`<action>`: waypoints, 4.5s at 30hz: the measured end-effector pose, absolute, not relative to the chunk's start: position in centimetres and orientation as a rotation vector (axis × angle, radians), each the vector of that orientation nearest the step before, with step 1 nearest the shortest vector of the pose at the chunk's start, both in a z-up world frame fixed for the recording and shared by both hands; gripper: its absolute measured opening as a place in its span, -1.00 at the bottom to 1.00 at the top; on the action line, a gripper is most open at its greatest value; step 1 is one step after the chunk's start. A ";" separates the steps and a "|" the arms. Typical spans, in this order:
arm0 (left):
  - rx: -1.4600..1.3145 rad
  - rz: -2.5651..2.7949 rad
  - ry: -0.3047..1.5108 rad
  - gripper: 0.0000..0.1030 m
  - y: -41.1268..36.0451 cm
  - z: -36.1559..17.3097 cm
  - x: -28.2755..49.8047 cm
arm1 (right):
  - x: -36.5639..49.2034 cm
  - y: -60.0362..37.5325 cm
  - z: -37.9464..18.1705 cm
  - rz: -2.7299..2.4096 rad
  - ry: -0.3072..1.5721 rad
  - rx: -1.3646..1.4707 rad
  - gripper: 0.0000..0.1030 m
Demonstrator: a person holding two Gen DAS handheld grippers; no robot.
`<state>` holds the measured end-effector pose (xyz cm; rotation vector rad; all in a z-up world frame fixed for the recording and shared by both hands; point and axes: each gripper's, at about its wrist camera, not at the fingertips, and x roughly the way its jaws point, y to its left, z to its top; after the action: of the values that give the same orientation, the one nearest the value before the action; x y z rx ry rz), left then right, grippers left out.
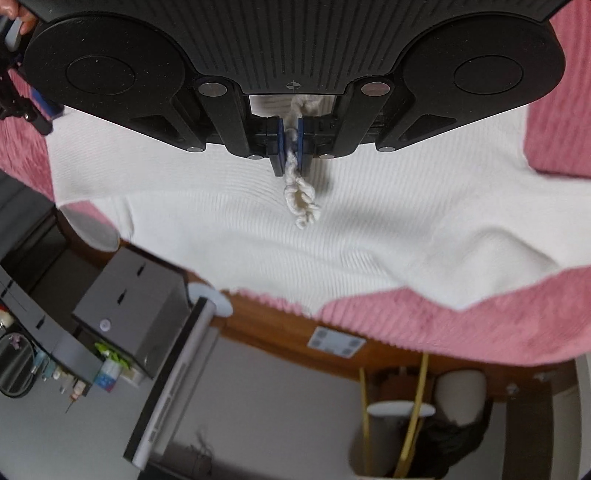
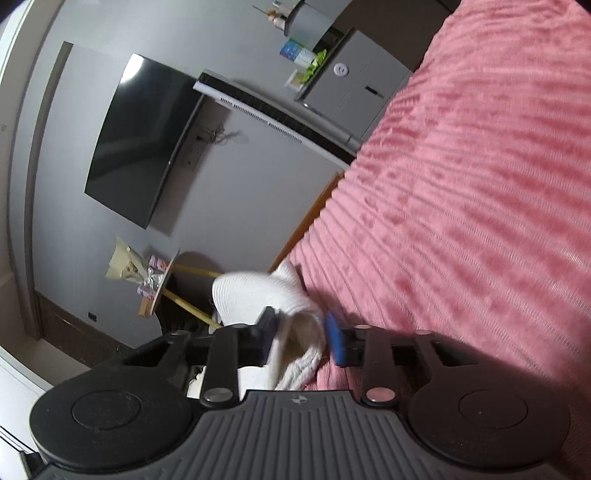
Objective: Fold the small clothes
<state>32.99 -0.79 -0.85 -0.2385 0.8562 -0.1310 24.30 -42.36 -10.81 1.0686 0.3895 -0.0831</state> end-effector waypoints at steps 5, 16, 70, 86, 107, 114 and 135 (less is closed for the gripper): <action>-0.289 -0.164 0.899 -0.39 -0.2 -2.7 33.2 | 24.4 -42.1 -10.6 -0.049 0.377 1.083 -0.37; -0.239 -0.181 0.837 -0.85 0.5 -0.8 34.0 | 24.4 -42.2 -10.5 0.000 0.361 1.155 -0.22; -0.614 0.703 0.719 0.45 32.8 -2.7 26.2 | 25.4 -29.5 -6.5 0.001 0.538 0.261 0.01; -0.988 0.678 0.557 -0.82 41.7 -5.5 26.5 | 25.9 -28.2 -6.7 0.003 0.558 0.197 0.29; -0.200 -0.033 0.700 -0.85 8.0 -1.0 31.9 | 25.5 -29.6 -6.7 0.034 0.535 0.282 0.29; -0.126 -0.023 0.757 -0.35 5.1 -3.1 31.0 | 25.5 -30.0 -6.9 0.046 0.531 0.314 0.29; -0.219 -0.108 0.706 0.03 3.5 -1.5 31.0 | 25.6 -29.9 -7.0 0.047 0.530 0.323 0.29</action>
<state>30.98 3.47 -1.48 -0.2194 0.7062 -0.1080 25.64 -29.94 -6.95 0.3225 0.5299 0.0469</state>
